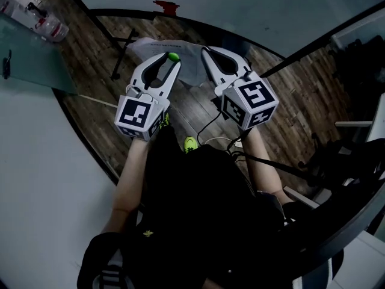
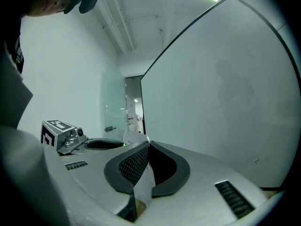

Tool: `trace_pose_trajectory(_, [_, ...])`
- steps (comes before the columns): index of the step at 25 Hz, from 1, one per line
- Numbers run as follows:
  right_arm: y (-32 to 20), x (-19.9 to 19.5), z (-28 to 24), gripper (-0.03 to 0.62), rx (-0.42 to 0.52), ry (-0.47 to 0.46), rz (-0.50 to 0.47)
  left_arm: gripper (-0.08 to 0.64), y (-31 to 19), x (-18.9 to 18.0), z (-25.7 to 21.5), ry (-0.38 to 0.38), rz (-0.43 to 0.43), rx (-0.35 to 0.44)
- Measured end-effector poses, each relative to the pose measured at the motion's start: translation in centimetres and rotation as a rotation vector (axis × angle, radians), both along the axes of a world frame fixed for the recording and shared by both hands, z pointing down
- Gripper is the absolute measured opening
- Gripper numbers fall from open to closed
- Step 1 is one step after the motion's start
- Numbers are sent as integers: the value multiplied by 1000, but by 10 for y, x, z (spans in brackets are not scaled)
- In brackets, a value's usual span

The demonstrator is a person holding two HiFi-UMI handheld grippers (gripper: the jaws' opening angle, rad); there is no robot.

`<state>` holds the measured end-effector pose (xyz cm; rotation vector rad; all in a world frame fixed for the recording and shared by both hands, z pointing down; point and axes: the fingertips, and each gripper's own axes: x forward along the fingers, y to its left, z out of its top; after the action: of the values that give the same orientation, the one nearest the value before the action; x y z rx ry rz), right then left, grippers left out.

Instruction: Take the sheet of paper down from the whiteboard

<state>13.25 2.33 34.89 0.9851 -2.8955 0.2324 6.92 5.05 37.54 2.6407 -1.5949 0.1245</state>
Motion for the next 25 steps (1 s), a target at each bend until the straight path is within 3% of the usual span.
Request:
trace_pose_trajectory(8, [28,3,-1,15,-3,-18,-42,123,30,4,-1,-16,-38,-10])
trace_pose_trajectory(25, [52,-9,-7,15,26,-11,-51,123,52,4,-8,-11,-4,3])
